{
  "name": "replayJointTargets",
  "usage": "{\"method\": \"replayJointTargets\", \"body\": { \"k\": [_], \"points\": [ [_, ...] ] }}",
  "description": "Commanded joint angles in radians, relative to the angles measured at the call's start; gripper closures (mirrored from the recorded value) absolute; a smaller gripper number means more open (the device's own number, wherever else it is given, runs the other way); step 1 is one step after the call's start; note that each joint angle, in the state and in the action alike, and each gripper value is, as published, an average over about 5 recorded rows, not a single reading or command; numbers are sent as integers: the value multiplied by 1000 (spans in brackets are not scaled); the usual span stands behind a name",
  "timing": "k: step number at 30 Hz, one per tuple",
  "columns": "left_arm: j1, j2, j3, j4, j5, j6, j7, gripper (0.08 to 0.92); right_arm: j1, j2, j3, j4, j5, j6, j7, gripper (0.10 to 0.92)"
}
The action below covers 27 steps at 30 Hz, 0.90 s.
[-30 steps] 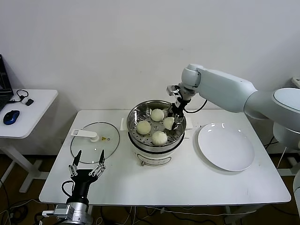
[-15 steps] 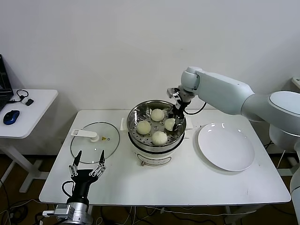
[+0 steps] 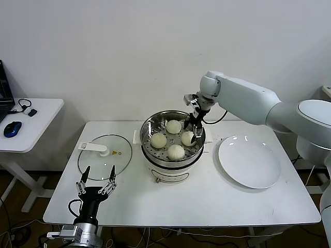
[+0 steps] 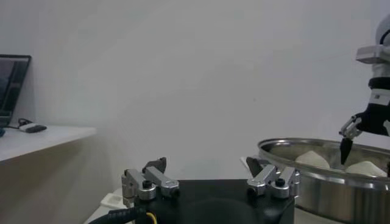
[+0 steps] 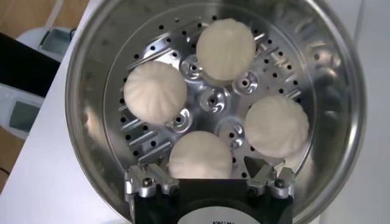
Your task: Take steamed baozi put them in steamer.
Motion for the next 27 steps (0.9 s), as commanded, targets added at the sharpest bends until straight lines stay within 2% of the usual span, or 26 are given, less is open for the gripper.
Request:
{"method": "replayJointTargets", "body": {
  "k": [1,6,11,18,27],
  "points": [
    [-2,0,1,-4,1,3,0,177,31,-12,12,11,48,-4,-13,203],
    [-5,1,0,-7,3,6,-1,177,44,-50,44,41,82,0,9,203],
    [-7,1,1,-8,9,7,-1,177,20,-120,141,83,112,32,93,203],
    [-8,2,-1,-8,15,7,-1,177,-79,-227,353,147,70,91,217,203],
    [-7,-1,-1,-14,27,12,-3,177,-403,-376,784,393,2,102,523,203]
  ]
}}
